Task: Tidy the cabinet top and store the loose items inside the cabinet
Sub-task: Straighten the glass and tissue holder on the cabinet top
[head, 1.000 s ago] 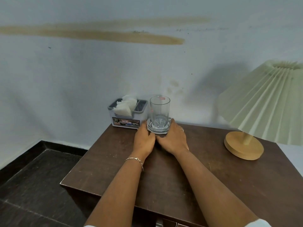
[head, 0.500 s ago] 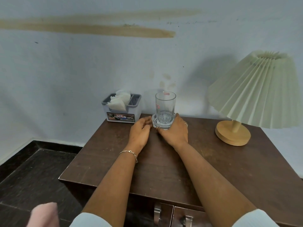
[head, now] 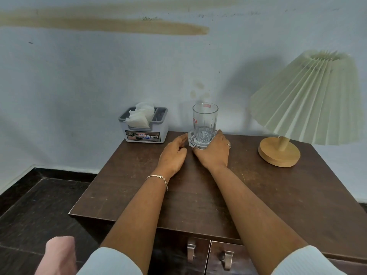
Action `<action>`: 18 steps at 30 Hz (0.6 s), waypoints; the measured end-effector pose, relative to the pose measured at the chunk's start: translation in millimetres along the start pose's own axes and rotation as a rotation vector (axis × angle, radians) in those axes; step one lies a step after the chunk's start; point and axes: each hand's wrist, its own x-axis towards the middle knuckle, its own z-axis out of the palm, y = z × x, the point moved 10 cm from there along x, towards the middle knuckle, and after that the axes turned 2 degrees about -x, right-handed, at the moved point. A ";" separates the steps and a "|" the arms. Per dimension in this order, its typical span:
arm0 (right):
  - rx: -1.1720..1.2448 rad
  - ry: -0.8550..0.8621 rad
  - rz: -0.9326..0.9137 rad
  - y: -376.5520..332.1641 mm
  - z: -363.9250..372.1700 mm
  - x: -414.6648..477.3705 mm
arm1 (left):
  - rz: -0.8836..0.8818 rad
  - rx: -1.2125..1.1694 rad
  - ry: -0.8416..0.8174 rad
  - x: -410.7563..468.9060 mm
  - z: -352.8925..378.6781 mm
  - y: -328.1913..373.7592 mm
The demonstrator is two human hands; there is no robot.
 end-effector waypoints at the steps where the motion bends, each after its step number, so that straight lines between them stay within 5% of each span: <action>1: 0.006 -0.005 0.006 0.4 -1.7 -1.1 | 0.000 -0.012 -0.001 0.3 0.1 -0.9; 8: 0.125 -0.037 0.113 -16.7 -9.1 -44.1 | -0.053 -0.087 0.218 -14.9 -21.8 -1.8; 14: 0.227 0.069 -0.036 -64.2 2.1 -88.8 | -0.209 -0.172 0.845 -69.0 -96.3 -17.0; 18: 0.258 -0.196 -0.230 -103.2 42.1 -91.8 | -0.277 -0.198 0.768 -52.9 -128.6 -44.0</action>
